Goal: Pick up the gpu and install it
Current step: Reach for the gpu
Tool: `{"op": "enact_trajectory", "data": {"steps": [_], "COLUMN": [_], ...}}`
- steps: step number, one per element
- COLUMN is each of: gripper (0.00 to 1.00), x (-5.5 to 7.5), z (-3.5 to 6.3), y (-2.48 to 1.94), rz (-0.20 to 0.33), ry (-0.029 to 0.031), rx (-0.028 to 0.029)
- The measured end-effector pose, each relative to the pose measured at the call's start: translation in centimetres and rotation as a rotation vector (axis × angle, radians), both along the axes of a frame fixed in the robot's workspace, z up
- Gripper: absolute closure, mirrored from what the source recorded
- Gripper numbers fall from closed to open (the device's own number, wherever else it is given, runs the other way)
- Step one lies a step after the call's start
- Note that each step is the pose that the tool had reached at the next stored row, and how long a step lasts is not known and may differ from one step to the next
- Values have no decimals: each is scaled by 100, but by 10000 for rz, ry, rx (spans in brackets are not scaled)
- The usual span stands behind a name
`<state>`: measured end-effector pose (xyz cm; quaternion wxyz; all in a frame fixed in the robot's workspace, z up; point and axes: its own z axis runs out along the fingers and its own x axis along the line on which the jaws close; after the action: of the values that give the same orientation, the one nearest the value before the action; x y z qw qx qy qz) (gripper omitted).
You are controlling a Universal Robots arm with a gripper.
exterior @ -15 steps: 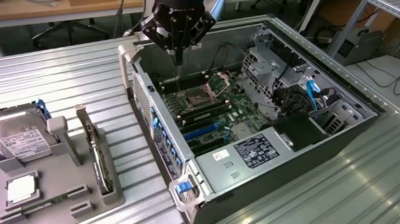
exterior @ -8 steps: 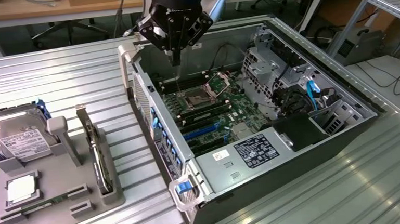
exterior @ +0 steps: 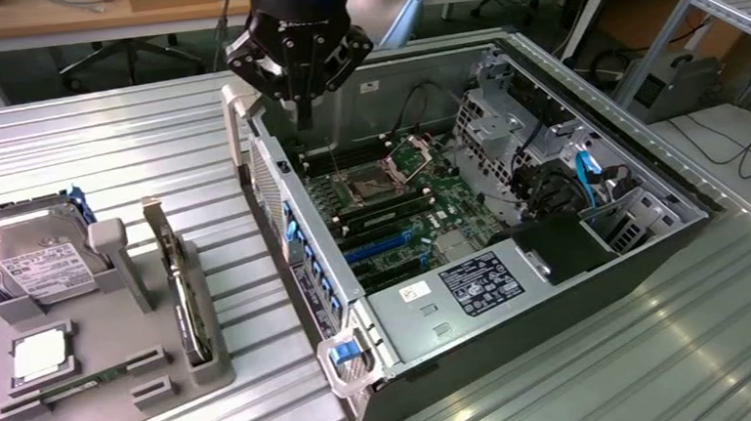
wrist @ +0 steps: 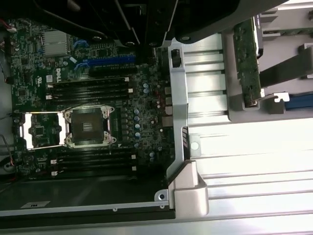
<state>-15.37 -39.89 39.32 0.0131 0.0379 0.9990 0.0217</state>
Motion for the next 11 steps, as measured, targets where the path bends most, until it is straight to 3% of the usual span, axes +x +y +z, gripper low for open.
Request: {"op": "enact_trajectory", "data": {"steps": [11], "gripper": [89], "x": [-378], "z": [-4], "y": [0], "rz": [1], "ry": [-1], "rx": [0]}}
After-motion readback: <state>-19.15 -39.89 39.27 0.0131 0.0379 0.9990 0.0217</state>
